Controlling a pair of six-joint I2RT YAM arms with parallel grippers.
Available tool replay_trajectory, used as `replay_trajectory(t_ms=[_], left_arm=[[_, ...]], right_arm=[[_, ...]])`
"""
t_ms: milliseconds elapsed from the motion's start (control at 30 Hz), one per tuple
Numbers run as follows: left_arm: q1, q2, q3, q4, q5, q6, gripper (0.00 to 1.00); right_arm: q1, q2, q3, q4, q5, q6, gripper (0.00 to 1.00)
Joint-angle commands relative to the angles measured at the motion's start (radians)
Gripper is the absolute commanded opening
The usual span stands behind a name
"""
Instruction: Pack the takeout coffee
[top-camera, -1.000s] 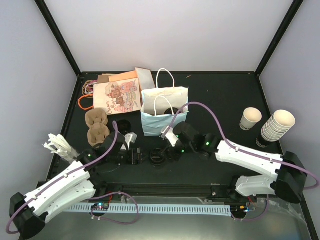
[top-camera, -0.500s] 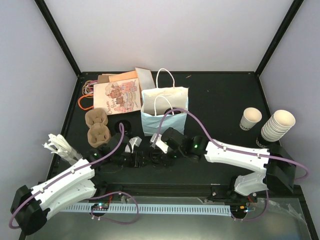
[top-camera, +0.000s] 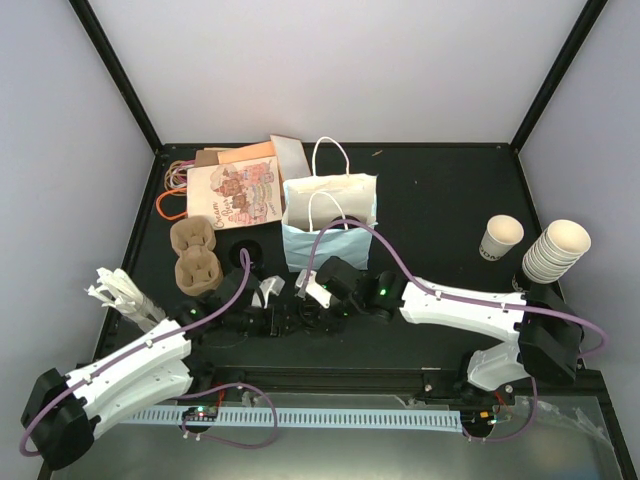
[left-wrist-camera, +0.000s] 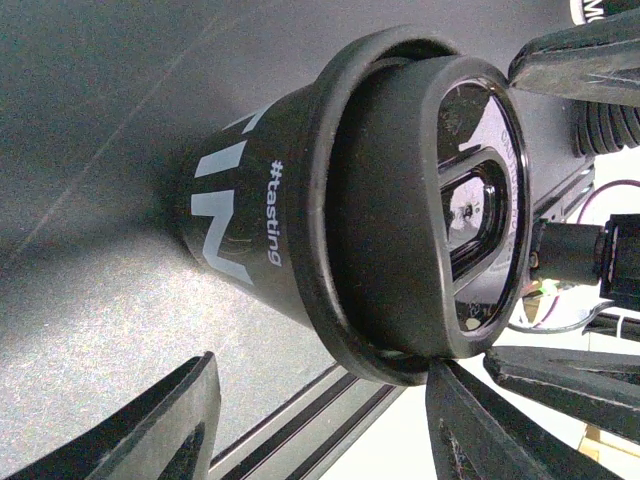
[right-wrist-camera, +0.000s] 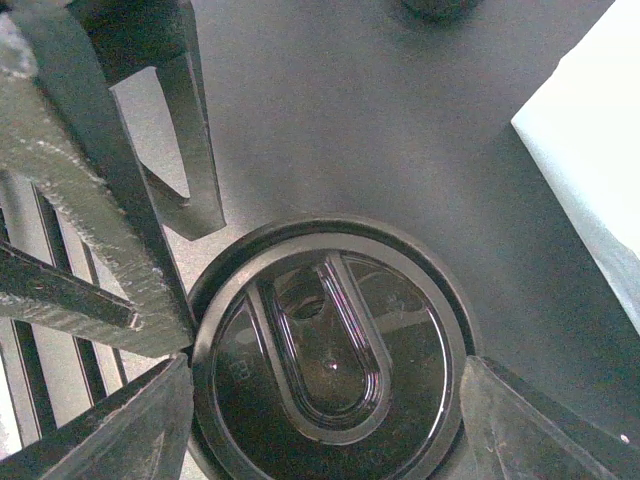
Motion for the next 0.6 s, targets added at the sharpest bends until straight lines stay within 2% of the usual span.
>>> replay_trajectory(t_ms=[0,133,567], left_arm=[[0.008,0.005,-0.004,0.070,0.023,-0.018,0.58],[0.007,0.011,-0.006,0.074,0.026,-0.015,0.57],[0.009,0.015,-0.009,0.066,0.031,-0.011,0.54]], right_arm=[[0.006,0.021,0.018,0.005,-0.022,-0.009,0.75],[0.006,0.021,0.017,0.002,-0.011,-0.008,0.81],[0.006,-0.041,0.002,0.027,0.022,-0.001,0.80]])
